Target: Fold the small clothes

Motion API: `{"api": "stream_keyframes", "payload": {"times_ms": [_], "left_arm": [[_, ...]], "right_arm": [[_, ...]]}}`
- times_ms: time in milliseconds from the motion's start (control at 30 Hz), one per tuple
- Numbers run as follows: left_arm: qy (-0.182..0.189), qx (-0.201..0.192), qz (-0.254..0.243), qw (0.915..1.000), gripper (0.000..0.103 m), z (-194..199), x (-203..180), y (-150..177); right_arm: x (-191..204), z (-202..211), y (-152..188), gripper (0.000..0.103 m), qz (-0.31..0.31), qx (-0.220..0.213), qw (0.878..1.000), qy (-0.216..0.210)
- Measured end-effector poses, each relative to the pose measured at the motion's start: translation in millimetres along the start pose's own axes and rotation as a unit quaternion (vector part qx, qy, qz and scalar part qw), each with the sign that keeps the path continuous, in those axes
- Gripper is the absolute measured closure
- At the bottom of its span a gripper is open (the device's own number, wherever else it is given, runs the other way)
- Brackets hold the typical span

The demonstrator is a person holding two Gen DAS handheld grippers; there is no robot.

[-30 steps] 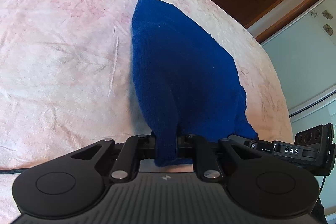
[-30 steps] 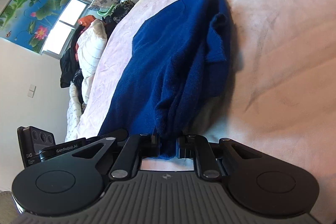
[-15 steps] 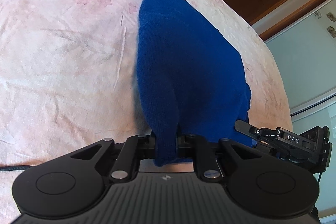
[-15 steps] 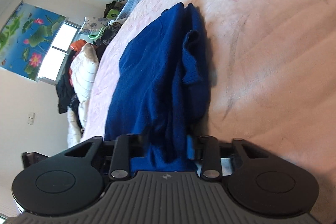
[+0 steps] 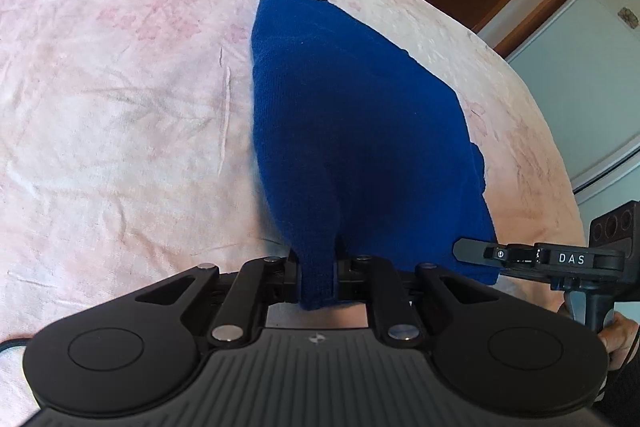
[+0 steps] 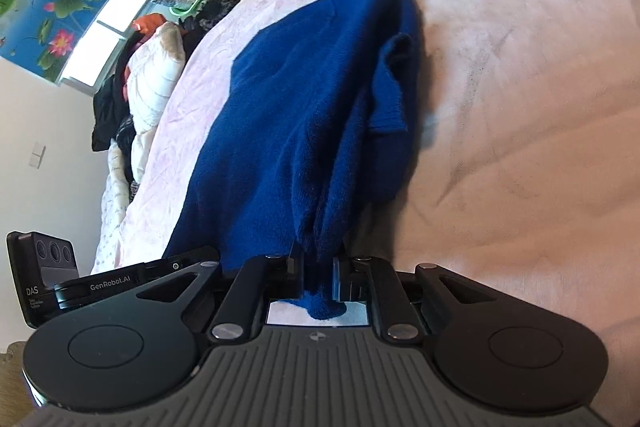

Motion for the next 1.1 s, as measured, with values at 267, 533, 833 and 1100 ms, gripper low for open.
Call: {"api": "stream_keyframes", "payload": {"times_ms": [267, 533, 833, 1100], "left_arm": [[0.003, 0.004, -0.008, 1.0, 0.091, 11, -6, 15], [-0.007, 0.007, -0.014, 0.9999, 0.092, 25, -7, 46], [0.017, 0.008, 0.035, 0.9992, 0.09, 22, 7, 48], [0.037, 0.013, 0.095, 0.9948, 0.089, 9, 15, 47]], "right_arm": [[-3, 12, 11, 0.088, -0.001, 0.017, 1.0, -0.006], [-3, 21, 31, 0.088, -0.009, 0.027, 0.999, -0.022], [-7, 17, 36, 0.081, -0.018, 0.022, 1.0, -0.013], [-14, 19, 34, 0.084, -0.052, 0.005, 0.998, -0.019]]}}
Point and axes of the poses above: each gripper's, at about its wrist camera, not at the fingertips, and z roughly against the way its jaws point, x to its left, y to its underside, the point moved 8 cm from there along -z, roughly the way its jaws point, and after that the axes turned 9 degrees about -z, right-handed, at the moved point
